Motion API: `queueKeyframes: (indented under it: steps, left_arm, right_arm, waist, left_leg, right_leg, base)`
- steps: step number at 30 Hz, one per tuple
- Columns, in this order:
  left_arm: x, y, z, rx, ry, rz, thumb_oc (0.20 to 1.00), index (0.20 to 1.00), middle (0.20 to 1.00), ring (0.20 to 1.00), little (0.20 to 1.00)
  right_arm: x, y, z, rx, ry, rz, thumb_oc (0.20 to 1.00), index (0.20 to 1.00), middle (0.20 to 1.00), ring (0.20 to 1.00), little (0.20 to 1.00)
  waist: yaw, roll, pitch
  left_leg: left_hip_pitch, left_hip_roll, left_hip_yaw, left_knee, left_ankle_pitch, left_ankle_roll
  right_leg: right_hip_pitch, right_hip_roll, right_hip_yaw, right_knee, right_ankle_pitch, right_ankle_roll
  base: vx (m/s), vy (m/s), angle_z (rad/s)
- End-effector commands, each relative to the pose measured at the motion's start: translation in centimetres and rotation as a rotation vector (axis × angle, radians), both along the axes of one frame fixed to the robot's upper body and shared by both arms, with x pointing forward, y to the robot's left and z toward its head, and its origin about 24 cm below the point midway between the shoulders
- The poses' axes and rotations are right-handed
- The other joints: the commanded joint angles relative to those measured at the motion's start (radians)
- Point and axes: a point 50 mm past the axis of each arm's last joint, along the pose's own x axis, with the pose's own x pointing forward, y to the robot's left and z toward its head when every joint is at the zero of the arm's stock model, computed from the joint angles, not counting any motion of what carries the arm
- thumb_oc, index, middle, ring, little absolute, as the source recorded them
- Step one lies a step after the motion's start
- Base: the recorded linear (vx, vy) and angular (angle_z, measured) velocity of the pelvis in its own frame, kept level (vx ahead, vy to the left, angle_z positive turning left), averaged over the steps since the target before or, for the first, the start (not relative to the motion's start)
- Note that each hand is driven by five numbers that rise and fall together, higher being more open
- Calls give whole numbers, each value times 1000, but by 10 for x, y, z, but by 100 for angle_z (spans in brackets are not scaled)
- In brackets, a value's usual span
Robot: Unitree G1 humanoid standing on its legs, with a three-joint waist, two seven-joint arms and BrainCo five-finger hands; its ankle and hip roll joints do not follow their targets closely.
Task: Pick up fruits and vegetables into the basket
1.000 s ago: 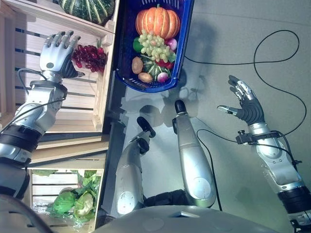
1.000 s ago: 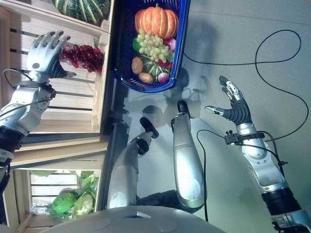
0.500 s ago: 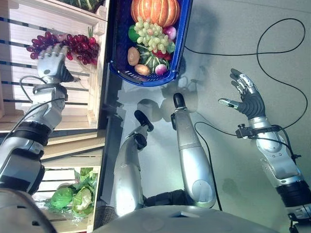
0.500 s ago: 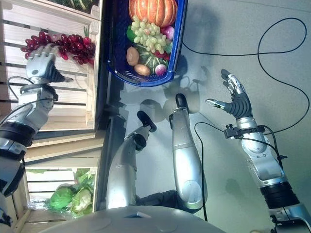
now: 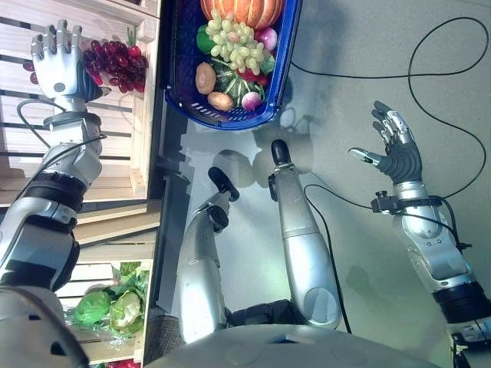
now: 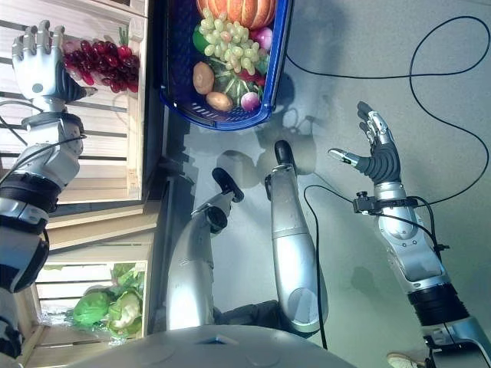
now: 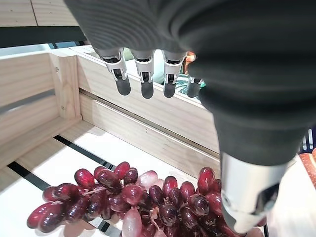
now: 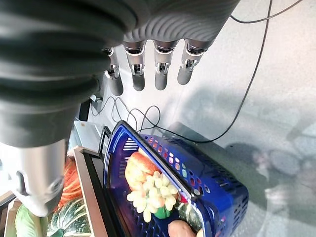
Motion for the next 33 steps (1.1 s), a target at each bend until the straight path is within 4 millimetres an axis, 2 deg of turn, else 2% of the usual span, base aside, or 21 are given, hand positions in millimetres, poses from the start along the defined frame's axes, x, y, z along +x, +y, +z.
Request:
queueKeyframes:
  steps: [1,8,12,17,23,28,33]
  left_arm:
    - [-8,24,2,77,26,135,1000,1000,1000,1000,1000]
    - [-5,27,0,68,104,185,1000,1000,1000,1000,1000]
    - [-5,37,-12,33,224,285,1000,1000,1000,1000,1000]
    - [-8,43,-16,13,229,333,1000,1000,1000,1000,1000]
    - [-9,45,-7,104,208,361,1000,1000,1000,1000,1000]
    - [-7,38,10,223,127,364,1000,1000,1000,1000,1000]
    - [-5,29,23,238,21,325,1000,1000,1000,1000,1000]
  right_arm:
    - [-2,6,0,74,-47,14,1000,1000,1000,1000,1000]
    - [-1,7,0,101,-48,5,1000,1000,1000,1000,1000]
    - [1,6,3,116,-54,-2,1000,1000,1000,1000,1000]
    - [3,6,5,126,-62,-11,1000,1000,1000,1000,1000]
    - [3,4,9,130,-82,-26,1000,1000,1000,1000,1000]
    - [3,0,12,136,-102,-56,1000,1000,1000,1000,1000]
    - [2,-1,12,140,-121,-70,1000,1000,1000,1000,1000]
  waist:
    - [-39,-3,-45]
    - [-42,-8,-45]
    - [-42,-9,-45]
    - [-45,-11,-45]
    - [-45,-12,-45]
    - [-46,-12,-45]
    - [-46,-15,-45]
  left_leg:
    - [-44,-38,-8,83,-99,48]
    - [-66,-33,-8,92,-101,48]
    - [-83,-31,-10,93,-98,44]
    - [-89,-27,-8,95,-99,42]
    - [-106,-22,-9,95,-95,36]
    - [-130,-17,-12,101,-94,32]
    - [-148,-17,-16,103,-93,31]
  right_leg:
    - [1,66,-49,-23,-5,32]
    - [-22,69,-47,-15,-3,34]
    - [-40,71,-47,-11,-2,35]
    - [-49,71,-46,-8,-2,36]
    - [-62,70,-47,-9,-1,35]
    - [-89,69,-45,0,-1,32]
    - [-105,73,-44,4,-2,31]
  base:
    - [0,0,0]
    - [5,-21,0]
    - [3,-33,-1]
    - [0,0,0]
    - [1,-3,-1]
    - [0,0,0]
    - [-2,-14,-1]
